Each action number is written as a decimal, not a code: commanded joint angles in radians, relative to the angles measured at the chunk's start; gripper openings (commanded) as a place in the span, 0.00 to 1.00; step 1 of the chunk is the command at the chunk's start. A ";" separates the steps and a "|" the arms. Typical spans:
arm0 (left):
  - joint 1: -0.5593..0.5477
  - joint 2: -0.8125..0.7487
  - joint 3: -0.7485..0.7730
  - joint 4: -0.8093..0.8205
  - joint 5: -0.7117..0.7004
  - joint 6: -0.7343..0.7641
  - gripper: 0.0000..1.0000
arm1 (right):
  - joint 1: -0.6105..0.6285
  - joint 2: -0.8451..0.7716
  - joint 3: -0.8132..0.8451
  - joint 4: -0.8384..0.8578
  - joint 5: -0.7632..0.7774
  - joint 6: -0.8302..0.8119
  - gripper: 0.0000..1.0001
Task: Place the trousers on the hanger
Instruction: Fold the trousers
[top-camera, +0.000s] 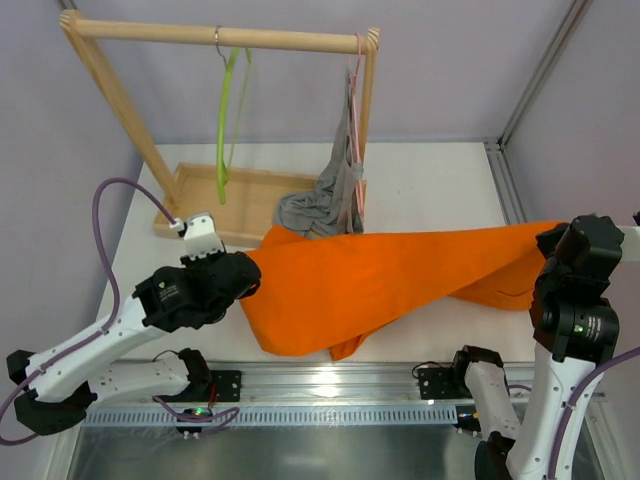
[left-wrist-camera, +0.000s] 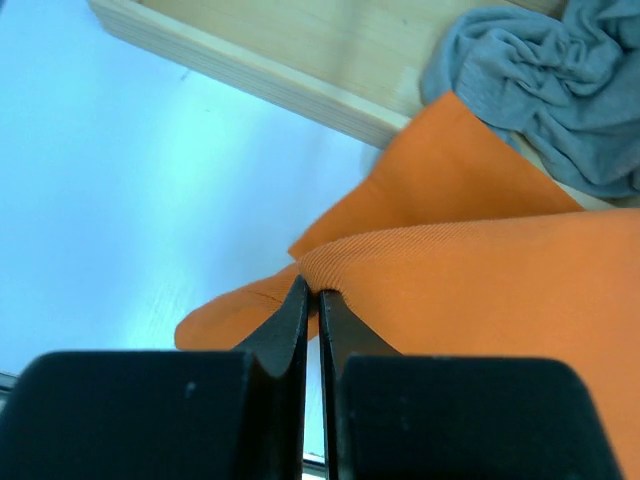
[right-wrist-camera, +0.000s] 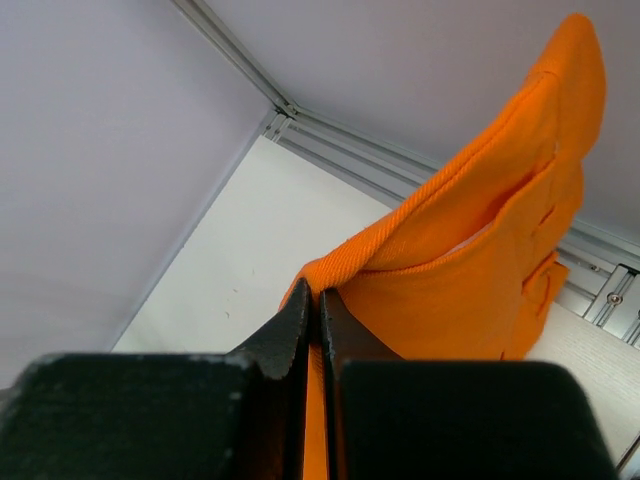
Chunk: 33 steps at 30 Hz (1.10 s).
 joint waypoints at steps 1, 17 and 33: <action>0.086 -0.034 -0.002 0.044 -0.066 0.099 0.00 | -0.002 0.001 0.011 0.066 0.033 -0.019 0.04; 0.378 0.286 -0.094 0.512 0.524 0.466 0.00 | -0.004 -0.001 -0.294 0.236 -0.081 -0.009 0.04; 0.378 0.429 0.001 0.455 0.456 0.440 0.58 | -0.004 0.022 -0.325 0.287 -0.084 -0.035 0.04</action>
